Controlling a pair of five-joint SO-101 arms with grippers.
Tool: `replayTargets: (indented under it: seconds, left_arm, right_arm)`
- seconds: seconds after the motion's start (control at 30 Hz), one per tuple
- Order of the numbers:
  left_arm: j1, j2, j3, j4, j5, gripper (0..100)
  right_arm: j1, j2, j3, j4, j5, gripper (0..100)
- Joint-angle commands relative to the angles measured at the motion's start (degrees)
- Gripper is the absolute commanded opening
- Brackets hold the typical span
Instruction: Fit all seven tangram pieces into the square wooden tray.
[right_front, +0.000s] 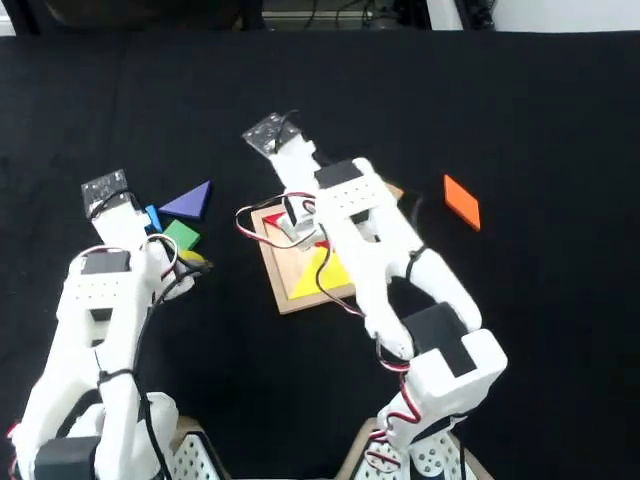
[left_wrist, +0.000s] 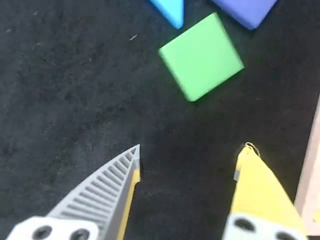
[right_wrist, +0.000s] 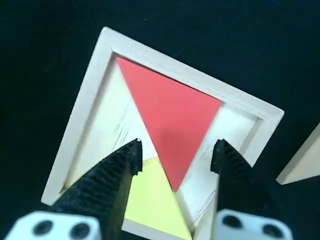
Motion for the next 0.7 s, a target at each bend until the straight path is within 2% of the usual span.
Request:
replayTargets:
  seconds: [0.0,0.2,0.53,0.67]
  left_arm:
    - [5.7,-1.9,2.9,-5.2,-0.2,31]
    - [9.5,-1.9,4.3,-7.1,0.0,31]
    - [9.2,-2.1,4.4,-6.9,-0.1,31]
    - [9.2,-2.5,4.4,-6.8,-0.1,31]
  right_arm:
    - [2.6,1.0,-2.3,-1.1,-1.0,23.7]
    - [-1.5,7.1,-4.9,-0.6,-1.2,23.6]
    - [-0.3,12.6,-5.7,-0.4,-0.9,22.4]
    - [-0.3,12.9,-6.0,-0.1,1.4,6.2]
